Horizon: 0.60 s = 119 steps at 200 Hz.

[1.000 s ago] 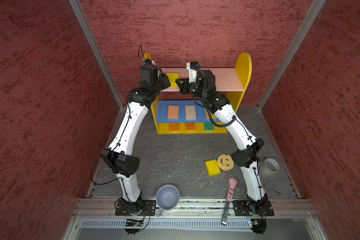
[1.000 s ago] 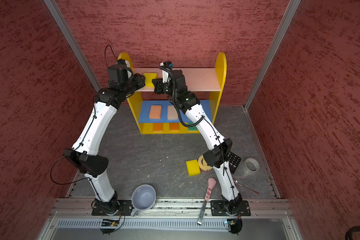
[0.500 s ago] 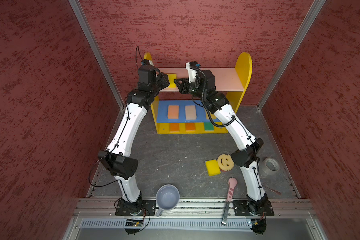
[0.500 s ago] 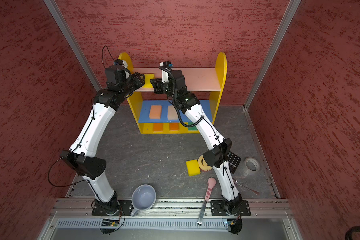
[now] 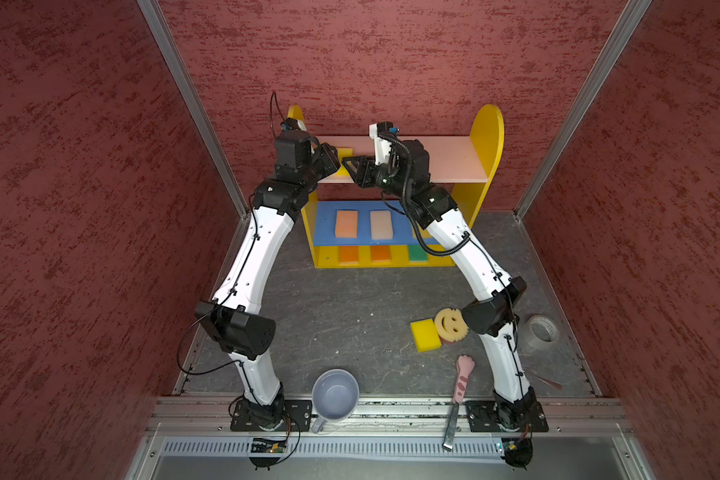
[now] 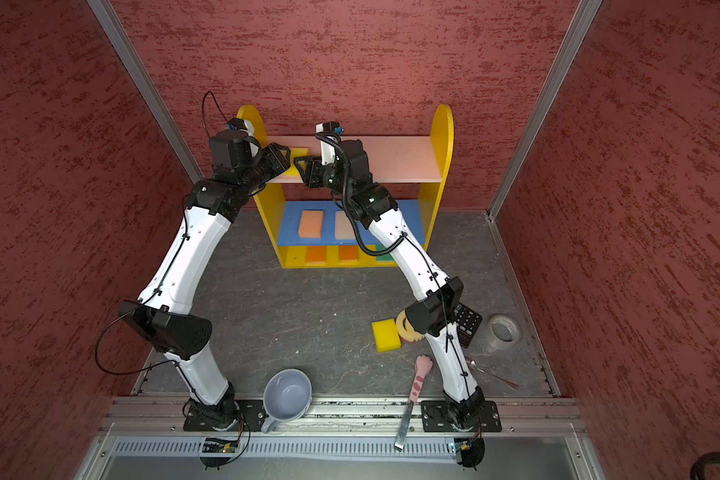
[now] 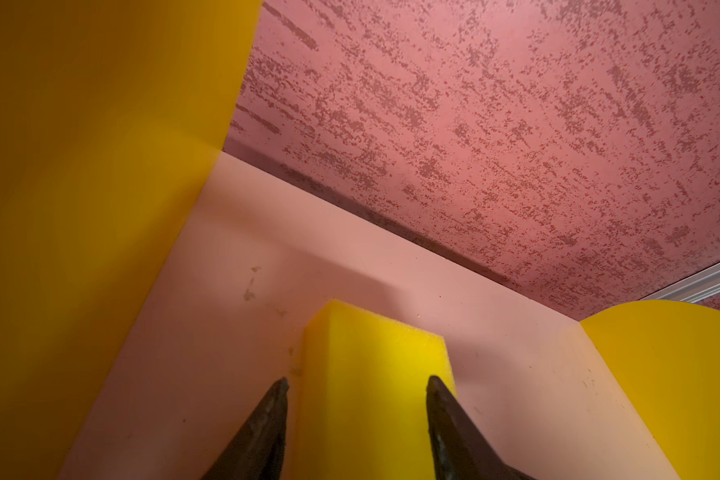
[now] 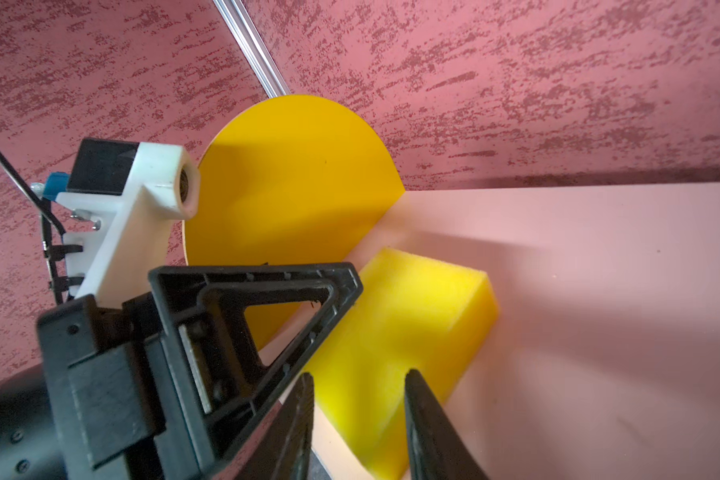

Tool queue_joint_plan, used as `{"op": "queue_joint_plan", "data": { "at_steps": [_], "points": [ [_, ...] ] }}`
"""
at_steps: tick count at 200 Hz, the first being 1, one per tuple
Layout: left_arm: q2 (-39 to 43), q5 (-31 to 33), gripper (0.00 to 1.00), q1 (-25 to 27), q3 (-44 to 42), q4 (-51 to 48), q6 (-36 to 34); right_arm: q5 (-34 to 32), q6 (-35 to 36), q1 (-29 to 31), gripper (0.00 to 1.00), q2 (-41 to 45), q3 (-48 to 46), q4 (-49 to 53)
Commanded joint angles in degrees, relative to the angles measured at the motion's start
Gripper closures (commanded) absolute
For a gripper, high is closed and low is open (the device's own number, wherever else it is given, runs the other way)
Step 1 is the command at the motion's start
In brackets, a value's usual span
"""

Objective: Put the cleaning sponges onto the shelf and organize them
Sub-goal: 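Open the right gripper and align the sponge with the left gripper, then withdraw the right gripper below the shelf while the left gripper holds the sponge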

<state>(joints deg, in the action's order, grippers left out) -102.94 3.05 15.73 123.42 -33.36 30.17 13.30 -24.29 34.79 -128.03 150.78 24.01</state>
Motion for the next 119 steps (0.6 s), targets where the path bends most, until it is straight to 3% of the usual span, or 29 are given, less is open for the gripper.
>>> {"op": "queue_joint_plan", "data": {
  "at_steps": [1, 44, 84, 119],
  "points": [
    [2.18, 0.18, 0.46, 0.26, -0.74, 0.52, -0.12, -4.15, 0.12, -1.09, 0.56, -1.1, -1.54, 2.8],
    [4.74, 1.23, 0.41, 0.71, -2.08, 2.17, -0.48, -7.17, 1.17, -1.12, 0.51, 2.57, -5.19, 2.23],
    [10.28, 1.92, 0.41, 1.15, -7.69, 6.54, -1.59, -7.26, 0.51, -1.12, 0.49, 9.48, -16.38, -3.82],
    [14.47, -1.01, 0.67, 1.14, -13.46, 7.01, -1.64, -5.05, -1.29, -1.1, 0.53, 17.41, -29.46, -12.04]
  ]
}}
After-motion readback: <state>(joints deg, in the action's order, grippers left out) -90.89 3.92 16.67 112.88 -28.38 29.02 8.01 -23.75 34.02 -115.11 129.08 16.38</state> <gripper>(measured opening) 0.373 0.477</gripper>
